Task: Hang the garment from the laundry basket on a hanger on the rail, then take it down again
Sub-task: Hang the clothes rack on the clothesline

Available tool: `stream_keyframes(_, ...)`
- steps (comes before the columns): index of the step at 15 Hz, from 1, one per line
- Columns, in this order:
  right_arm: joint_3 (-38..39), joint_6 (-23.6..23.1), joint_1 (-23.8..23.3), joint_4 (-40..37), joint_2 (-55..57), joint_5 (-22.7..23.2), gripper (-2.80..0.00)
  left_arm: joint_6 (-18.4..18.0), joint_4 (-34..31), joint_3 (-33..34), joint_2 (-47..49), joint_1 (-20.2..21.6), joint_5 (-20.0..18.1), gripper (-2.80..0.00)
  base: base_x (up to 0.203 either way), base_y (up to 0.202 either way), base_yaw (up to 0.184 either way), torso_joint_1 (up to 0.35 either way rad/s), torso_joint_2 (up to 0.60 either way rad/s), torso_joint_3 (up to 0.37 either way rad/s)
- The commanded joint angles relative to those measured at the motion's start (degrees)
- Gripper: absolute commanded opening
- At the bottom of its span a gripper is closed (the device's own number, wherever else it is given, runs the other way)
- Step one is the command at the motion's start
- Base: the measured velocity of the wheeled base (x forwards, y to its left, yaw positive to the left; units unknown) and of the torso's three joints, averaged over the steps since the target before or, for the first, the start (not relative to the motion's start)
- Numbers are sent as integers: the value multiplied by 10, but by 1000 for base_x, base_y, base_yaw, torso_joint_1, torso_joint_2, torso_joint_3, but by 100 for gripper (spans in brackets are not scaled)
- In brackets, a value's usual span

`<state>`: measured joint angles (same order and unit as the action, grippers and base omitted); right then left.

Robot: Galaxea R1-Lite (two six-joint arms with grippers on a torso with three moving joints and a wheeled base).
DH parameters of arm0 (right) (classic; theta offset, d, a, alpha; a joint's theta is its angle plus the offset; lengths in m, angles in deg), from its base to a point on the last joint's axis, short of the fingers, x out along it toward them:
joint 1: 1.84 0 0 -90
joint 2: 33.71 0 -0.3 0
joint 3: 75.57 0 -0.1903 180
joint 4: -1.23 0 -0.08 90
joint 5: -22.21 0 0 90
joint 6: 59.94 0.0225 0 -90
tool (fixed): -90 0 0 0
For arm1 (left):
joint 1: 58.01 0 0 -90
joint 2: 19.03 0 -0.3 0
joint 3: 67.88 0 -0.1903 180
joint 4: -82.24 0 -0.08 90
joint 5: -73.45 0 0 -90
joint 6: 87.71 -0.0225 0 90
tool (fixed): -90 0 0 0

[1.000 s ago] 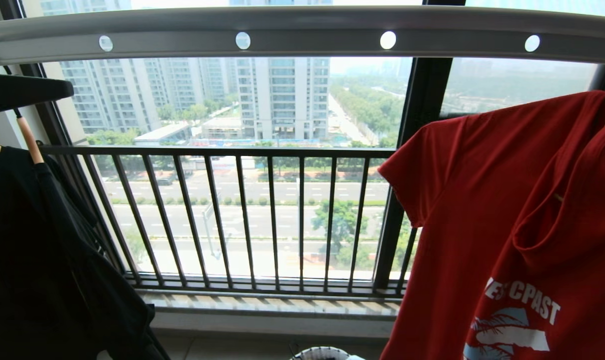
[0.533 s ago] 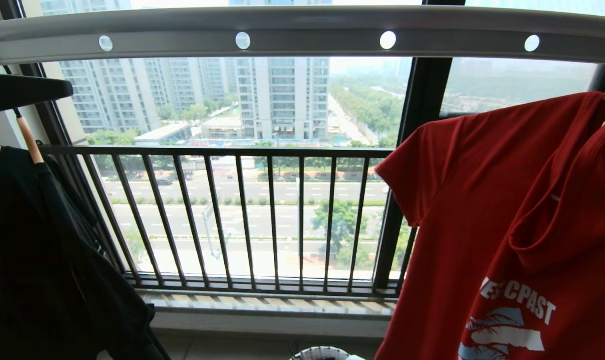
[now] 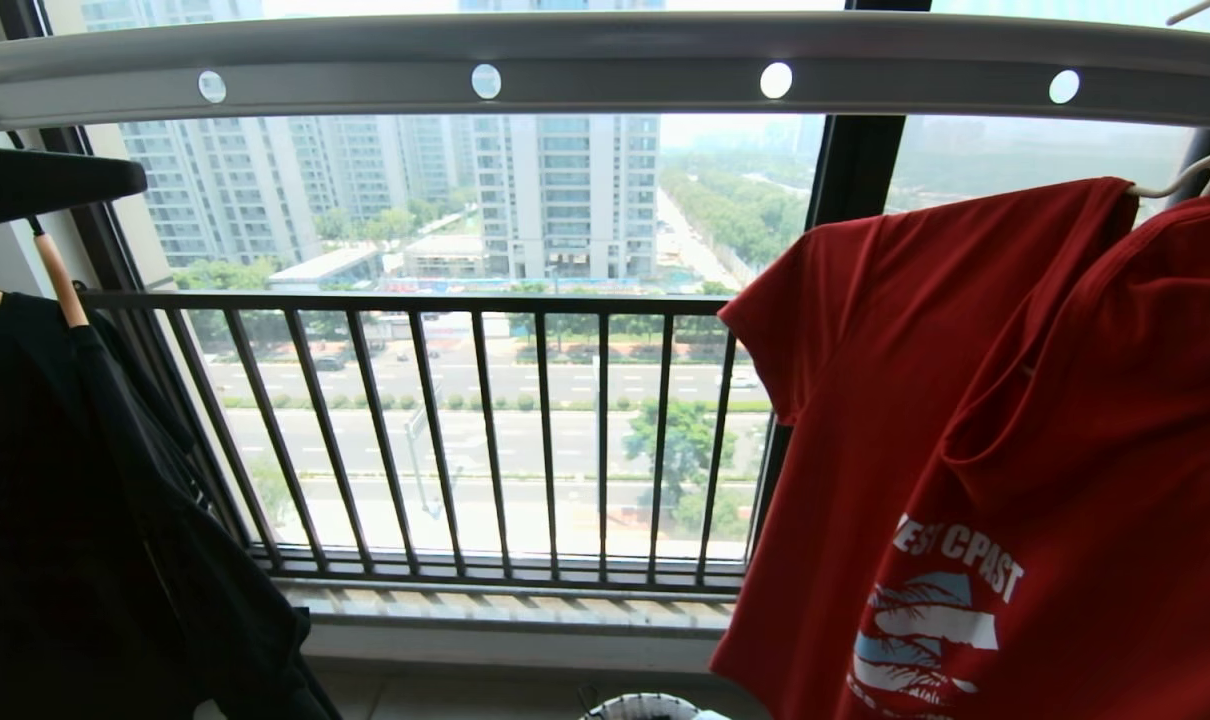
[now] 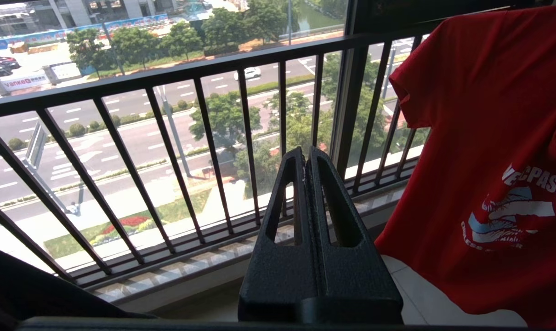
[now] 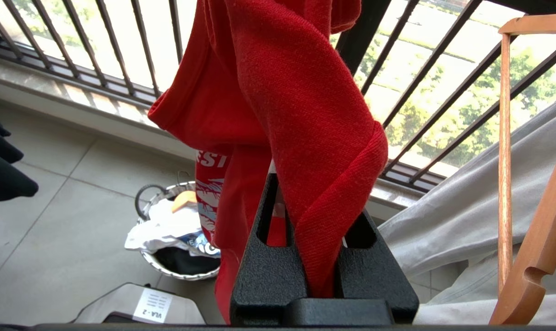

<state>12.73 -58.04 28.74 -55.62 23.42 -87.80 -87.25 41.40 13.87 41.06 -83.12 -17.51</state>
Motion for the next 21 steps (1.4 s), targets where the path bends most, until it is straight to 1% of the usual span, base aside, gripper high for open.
stream_keyframes(1,26,-1,10,28,18,-1,-280,0,-1,1,3,0,0,-280,0,0,0,0,0,0)
stream_keyframes(5,30,0,72,57,61,-3,-280,0,-1,1,6,0,0,-280,0,0,0,0,0,0)
stream_keyframes(10,30,2,120,131,123,-7,-280,-1,-1,1,6,0,0,-280,0,0,0,0,0,0)
stream_keyframes(11,30,3,132,144,134,-14,-280,-1,-1,1,6,0,0,-280,0,0,0,0,0,0)
stream_keyframes(13,27,23,153,152,155,-34,-280,-1,-1,1,6,0,0,-280,0,0,0,0,0,0)
stream_keyframes(16,-2,27,157,152,181,-42,-280,-1,-1,1,6,0,0,-280,0,0,0,0,0,0)
stream_keyframes(19,-6,25,157,152,207,-45,-280,-1,-1,1,2,0,0,-280,0,0,0,0,0,0)
stream_keyframes(21,-28,24,157,151,225,-46,-280,-1,-1,1,0,0,0,-280,0,0,0,0,0,0)
